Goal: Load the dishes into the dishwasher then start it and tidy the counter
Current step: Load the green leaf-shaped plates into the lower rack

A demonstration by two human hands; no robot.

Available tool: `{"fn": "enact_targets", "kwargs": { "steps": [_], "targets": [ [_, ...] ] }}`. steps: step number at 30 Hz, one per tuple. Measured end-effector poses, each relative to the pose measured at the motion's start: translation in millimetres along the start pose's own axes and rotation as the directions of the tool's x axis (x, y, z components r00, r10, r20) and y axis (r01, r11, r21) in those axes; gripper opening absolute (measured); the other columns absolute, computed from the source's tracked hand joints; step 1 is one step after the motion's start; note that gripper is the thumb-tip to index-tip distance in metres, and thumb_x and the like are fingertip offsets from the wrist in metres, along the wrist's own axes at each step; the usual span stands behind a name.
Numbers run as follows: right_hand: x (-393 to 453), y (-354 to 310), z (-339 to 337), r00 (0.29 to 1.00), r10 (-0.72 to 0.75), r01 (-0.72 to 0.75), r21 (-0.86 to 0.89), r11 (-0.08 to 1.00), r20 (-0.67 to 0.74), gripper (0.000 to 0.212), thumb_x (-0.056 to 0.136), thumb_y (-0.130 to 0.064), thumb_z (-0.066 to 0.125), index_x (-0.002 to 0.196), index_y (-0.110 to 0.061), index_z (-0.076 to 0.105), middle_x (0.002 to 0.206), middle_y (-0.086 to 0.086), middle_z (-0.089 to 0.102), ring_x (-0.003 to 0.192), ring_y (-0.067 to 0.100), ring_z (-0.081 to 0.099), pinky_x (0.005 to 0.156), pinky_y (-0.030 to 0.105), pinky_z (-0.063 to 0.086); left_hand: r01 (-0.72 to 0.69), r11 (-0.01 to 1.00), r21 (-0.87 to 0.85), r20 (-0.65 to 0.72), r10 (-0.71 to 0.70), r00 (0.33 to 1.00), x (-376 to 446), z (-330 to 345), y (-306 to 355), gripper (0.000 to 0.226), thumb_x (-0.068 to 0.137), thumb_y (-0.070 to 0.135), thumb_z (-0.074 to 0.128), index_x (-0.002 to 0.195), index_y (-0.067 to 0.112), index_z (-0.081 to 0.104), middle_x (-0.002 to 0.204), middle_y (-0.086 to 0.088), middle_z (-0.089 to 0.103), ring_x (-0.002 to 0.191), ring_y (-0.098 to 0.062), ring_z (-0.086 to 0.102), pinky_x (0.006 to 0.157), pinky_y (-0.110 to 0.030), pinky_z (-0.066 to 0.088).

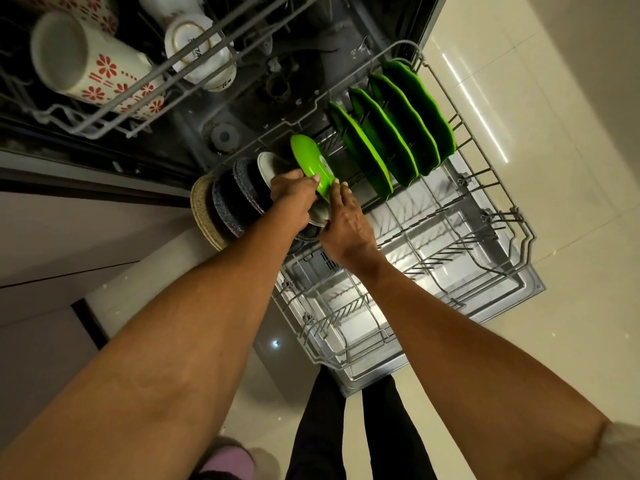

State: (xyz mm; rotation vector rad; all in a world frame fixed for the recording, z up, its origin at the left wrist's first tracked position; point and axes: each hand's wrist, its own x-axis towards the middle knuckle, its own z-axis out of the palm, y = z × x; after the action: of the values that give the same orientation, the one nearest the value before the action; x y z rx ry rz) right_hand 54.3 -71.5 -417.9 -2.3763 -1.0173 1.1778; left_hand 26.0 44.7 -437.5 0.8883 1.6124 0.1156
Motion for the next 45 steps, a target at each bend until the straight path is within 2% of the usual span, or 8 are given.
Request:
{"fn": "enact_targets", "kwargs": {
  "steps": [8,11,25,29,35,38,41,45],
  "targets": [
    [-4.6,-3.7,-1.7,0.998,-0.049,0.049,0.000,0.999,-0.030,0.092,0.088,-0.002,0.056,0.160,-0.006,-0.002,0.167,0.019,0.003,0.156,0.028,0.004,0.126,0.039,0.016,-0.011,0.991,-0.134,0.074,0.022,0.997,-13.7,5.8,13.2,0.038,0.095,-0.011,0.053,0.133,-0.007,0.055,0.122,-0.027,0.063,0.105,-0.034,0.066,0.079,-0.028,0.055],
    [-4.4,-2.0,-3.7,0.996,-0.075,0.075,-0.019,0.997,-0.041,0.093,0.089,-0.004,0.058,0.160,-0.006,-0.002,0.167,0.019,0.002,0.156,0.028,0.003,0.126,0.040,0.017,-0.039,0.996,-0.078,0.050,0.043,0.998,-7.3,12.6,11.6,0.037,0.093,-0.007,0.060,0.130,-0.004,0.059,0.116,-0.022,0.068,0.093,-0.027,0.068,0.076,-0.030,0.059],
    [-1.2,3.8,-11.9,0.997,-0.078,0.078,-0.106,0.991,-0.001,0.111,0.082,-0.010,0.069,0.159,-0.005,-0.010,0.167,0.019,-0.009,0.156,0.028,-0.004,0.127,0.038,0.011,-0.069,0.993,0.091,-0.038,0.073,0.997,16.7,11.9,4.5,0.056,0.075,0.016,0.085,0.123,-0.002,0.063,0.116,-0.020,0.070,0.102,-0.034,0.070,0.087,-0.047,0.059],
    [-4.1,0.5,-15.8,0.997,-0.083,0.082,-0.160,0.984,0.004,0.110,0.083,-0.016,0.068,0.158,-0.004,-0.011,0.167,0.018,-0.011,0.155,0.027,-0.008,0.127,0.037,0.007,-0.163,0.954,0.250,-0.051,0.181,0.982,-13.2,2.7,6.2,0.052,0.087,0.019,0.076,0.134,0.002,0.058,0.129,-0.013,0.065,0.116,-0.025,0.064,0.087,-0.025,0.050],
    [-14.6,-11.1,-17.1,0.996,-0.078,0.083,-0.218,0.972,0.033,0.107,0.087,-0.022,0.067,0.158,-0.006,-0.012,0.167,0.016,-0.012,0.155,0.025,-0.008,0.127,0.036,0.006,-0.176,0.927,0.331,-0.069,0.209,0.975,-20.4,-12.3,-0.8,0.038,0.086,0.024,0.077,0.119,0.007,0.069,0.113,-0.007,0.072,0.099,-0.017,0.067,0.059,-0.012,0.045],
    [-25.0,-17.8,-16.9,0.996,-0.082,0.085,-0.251,0.964,0.021,0.105,0.090,-0.027,0.066,0.158,-0.008,-0.012,0.167,0.014,-0.011,0.155,0.024,-0.007,0.127,0.037,0.008,-0.187,0.912,0.365,-0.070,0.227,0.972,-30.4,-18.9,1.6,0.048,0.086,0.023,0.076,0.129,0.006,0.062,0.123,-0.011,0.067,0.110,-0.023,0.066,0.077,-0.021,0.052],
    [-37.2,-21.8,-15.4,0.995,-0.098,0.101,-0.301,0.948,0.026,0.104,0.091,-0.034,0.063,0.159,-0.007,-0.011,0.166,0.014,-0.013,0.155,0.025,-0.009,0.127,0.039,0.007,-0.274,0.845,0.460,0.019,0.299,0.954,-47.6,-27.1,2.8,0.044,0.089,0.016,0.071,0.129,0.000,0.060,0.129,-0.018,0.064,0.120,-0.029,0.062,0.097,-0.028,0.050],
    [-57.3,-28.6,-18.1,0.984,-0.164,0.177,-0.435,0.883,0.069,0.099,0.090,-0.037,0.052,0.158,-0.005,-0.011,0.167,0.016,-0.013,0.155,0.025,-0.011,0.127,0.040,0.005,-0.451,0.607,0.654,0.179,0.456,0.872,-87.6,-53.0,-1.2,0.053,0.094,0.008,0.058,0.146,0.009,0.046,0.138,-0.021,0.055,0.125,-0.033,0.055,0.094,-0.023,0.042]
  ]
}}
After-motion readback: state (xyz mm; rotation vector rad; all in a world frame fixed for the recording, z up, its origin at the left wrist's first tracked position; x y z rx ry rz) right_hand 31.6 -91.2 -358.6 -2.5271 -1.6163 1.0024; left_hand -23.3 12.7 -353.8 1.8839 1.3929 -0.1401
